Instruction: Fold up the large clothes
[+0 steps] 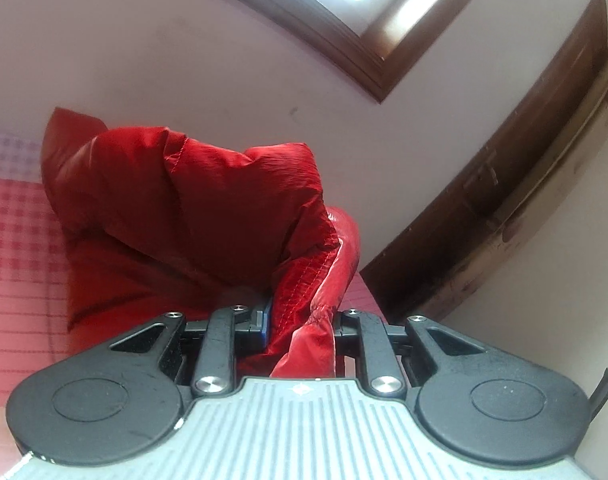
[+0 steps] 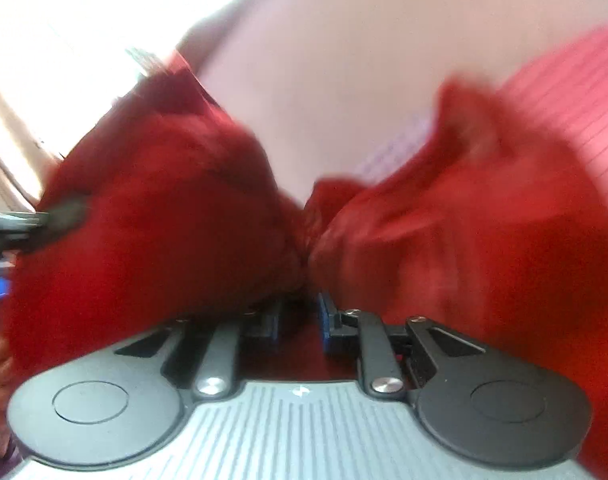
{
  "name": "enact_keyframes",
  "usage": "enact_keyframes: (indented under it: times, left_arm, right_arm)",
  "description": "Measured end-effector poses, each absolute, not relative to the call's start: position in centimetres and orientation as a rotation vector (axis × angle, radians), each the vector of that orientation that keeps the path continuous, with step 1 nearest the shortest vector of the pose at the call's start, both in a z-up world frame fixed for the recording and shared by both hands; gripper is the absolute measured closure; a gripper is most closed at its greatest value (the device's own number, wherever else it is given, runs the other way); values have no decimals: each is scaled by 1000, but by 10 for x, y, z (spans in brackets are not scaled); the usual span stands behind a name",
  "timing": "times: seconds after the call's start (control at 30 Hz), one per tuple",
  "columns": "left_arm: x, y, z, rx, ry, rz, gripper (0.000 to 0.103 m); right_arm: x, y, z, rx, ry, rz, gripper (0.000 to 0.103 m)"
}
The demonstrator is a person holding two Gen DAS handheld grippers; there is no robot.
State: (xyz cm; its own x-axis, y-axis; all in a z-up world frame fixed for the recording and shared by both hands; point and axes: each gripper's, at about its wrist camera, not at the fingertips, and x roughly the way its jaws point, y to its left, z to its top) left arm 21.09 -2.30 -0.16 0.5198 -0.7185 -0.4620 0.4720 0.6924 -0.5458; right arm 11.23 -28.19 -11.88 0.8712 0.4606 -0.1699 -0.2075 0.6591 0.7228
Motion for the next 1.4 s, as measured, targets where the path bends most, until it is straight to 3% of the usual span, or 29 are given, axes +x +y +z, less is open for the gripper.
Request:
enact_keyframes:
  times: [0.1, 0.23, 0.43, 0.63, 0.67, 0.73, 0.77, 0.83, 0.93, 1.0, 1.17, 1.2, 1.33, 1.4]
  left_arm:
    - [208, -44, -5, -350, 713, -739, 81]
    - [202, -74, -14, -298, 691, -751, 80]
    - [193, -128, -41, -189, 601, -778, 72]
    - [190, -160, -75, -125, 529, -837, 64]
    - [187, -168, -77, -93, 504, -831, 58]
    - [175, -183, -84, -22, 443, -815, 44]
    - [167, -193, -87, 22, 407, -806, 34]
    - [154, -205, -93, 86, 362, -798, 26]
    - [146, -212, -103, 104, 319, -796, 26]
    - [144, -209, -113, 78, 300, -803, 26]
    - [127, -202, -121, 85, 232, -851, 23]
    - [121, -195, -118, 58, 235, -876, 23]
    - [83, -166, -103, -29, 208, -798, 19]
    - [65, -138, -101, -113, 173, -724, 13]
  right_arm:
    - [75, -315, -129, 690, 330, 266, 82]
    - [79, -341, -159, 801, 384, 292, 83]
    - [104, -352, -177, 966, 395, 376, 84]
    - [88, -423, -189, 1190, 300, 412, 80]
    - [84, -434, -183, 1184, 284, 407, 77]
    - [75, -447, -163, 1123, 275, 419, 51]
    - [74, -449, -152, 1084, 277, 434, 45]
    - [80, -447, -129, 1007, 314, 480, 34]
    - [93, -432, -104, 922, 413, 538, 22]
    - [106, -422, -94, 906, 480, 566, 19]
    - [137, -389, -70, 657, 608, 533, 24]
    - [136, -383, -67, 575, 629, 502, 50]
    - [125, -381, -71, 505, 613, 483, 62]
    - [117, -385, -73, 528, 595, 490, 62]
